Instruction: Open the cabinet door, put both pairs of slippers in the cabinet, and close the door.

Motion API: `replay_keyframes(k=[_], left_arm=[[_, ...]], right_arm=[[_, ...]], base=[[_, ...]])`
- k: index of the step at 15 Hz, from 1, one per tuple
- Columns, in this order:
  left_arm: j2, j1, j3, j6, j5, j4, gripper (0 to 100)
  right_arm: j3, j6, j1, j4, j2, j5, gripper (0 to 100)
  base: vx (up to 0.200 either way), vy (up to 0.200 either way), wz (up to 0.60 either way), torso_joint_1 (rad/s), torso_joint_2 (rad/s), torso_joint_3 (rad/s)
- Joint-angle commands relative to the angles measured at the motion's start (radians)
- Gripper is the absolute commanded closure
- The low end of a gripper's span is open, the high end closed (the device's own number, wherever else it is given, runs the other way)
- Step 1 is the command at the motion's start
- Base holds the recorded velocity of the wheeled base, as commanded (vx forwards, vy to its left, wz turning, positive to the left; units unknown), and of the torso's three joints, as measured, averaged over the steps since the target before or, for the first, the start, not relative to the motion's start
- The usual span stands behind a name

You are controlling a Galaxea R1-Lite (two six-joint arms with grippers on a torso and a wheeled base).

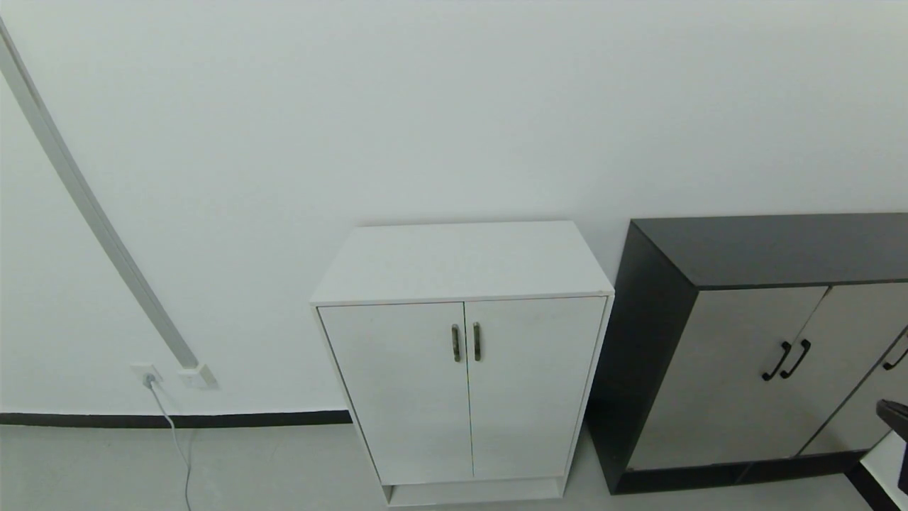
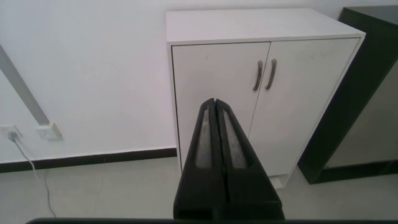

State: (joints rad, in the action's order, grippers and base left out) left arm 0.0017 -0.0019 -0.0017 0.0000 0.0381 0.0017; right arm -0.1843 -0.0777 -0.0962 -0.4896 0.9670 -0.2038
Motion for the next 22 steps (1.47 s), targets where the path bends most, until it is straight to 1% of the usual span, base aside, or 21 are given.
replay_keyframes(k=[1, 2, 4, 5, 6, 9, 14, 17, 19, 20, 22], left_arm=[[0.001, 0.0, 0.0, 0.0, 0.0, 0.0, 100], [0.001, 0.0, 0.0, 0.0, 0.0, 0.0, 100], [0.001, 0.0, 0.0, 0.0, 0.0, 0.0, 100], [0.001, 0.0, 0.0, 0.0, 0.0, 0.0, 100], [0.001, 0.0, 0.0, 0.0, 0.0, 0.0, 100], [0.001, 0.0, 0.0, 0.002, 0.0, 0.0, 100], [0.001, 0.0, 0.0, 0.0, 0.0, 0.0, 100], [0.001, 0.0, 0.0, 0.002, 0.0, 0.0, 100], [0.001, 0.0, 0.0, 0.002, 0.0, 0.0, 100], [0.001, 0.0, 0.0, 0.0, 0.0, 0.0, 100], [0.001, 0.0, 0.0, 0.002, 0.0, 0.0, 100]], right_arm=[[0.003, 0.001, 0.0, 0.137, -0.198, 0.027, 100], [0.003, 0.001, -0.002, 0.235, -0.28, 0.055, 100], [0.005, 0.001, -0.004, 0.307, -0.344, 0.078, 100], [0.014, 0.001, -0.004, 0.367, -0.389, 0.104, 100], [0.043, -0.001, -0.005, 0.404, -0.419, 0.119, 100], [0.112, 0.001, -0.011, 0.427, -0.476, 0.185, 100], [0.18, -0.001, -0.017, 0.428, -0.481, 0.21, 100], [0.181, -0.002, -0.02, 0.493, -0.534, 0.259, 100], [0.181, -0.002, -0.022, 0.494, -0.539, 0.261, 100], [0.181, -0.002, -0.017, 0.494, -0.548, 0.259, 100], [0.181, -0.001, 0.035, 0.494, -0.574, 0.258, 100]], base=[[0.0, 0.0, 0.0, 0.0, 0.0, 0.0], [0.0, 0.0, 0.0, 0.0, 0.0, 0.0], [0.0, 0.0, 0.0, 0.0, 0.0, 0.0], [0.0, 0.0, 0.0, 0.0, 0.0, 0.0], [0.0, 0.0, 0.0, 0.0, 0.0, 0.0], [0.0, 0.0, 0.0, 0.0, 0.0, 0.0], [0.0, 0.0, 0.0, 0.0, 0.0, 0.0], [0.0, 0.0, 0.0, 0.0, 0.0, 0.0], [0.0, 0.0, 0.0, 0.0, 0.0, 0.0], [0.0, 0.0, 0.0, 0.0, 0.0, 0.0], [0.0, 0.0, 0.0, 0.0, 0.0, 0.0]])
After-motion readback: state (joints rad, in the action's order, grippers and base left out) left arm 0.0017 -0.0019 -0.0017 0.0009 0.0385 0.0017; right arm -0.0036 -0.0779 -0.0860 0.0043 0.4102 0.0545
